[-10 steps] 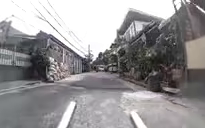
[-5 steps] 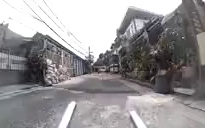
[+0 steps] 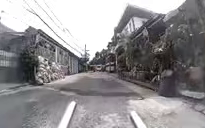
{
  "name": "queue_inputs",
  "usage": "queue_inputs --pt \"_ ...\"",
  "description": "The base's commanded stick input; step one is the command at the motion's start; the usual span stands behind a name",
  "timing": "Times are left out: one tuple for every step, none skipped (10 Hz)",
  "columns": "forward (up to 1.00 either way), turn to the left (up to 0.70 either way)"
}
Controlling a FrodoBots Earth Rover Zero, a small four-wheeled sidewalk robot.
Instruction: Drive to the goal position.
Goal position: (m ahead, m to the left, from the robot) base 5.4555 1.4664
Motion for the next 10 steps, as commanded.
queue_inputs --pt "0.85 0.0" --pt "0.85 0.0" --pt "0.85 0.0" --pt "0.85 0.0" --pt "0.85 0.0" --pt "0.85 0.0" --pt "0.85 0.0" --pt "0.85 0.0" --pt "0.85 -0.15" --pt "0.85 -0.34"
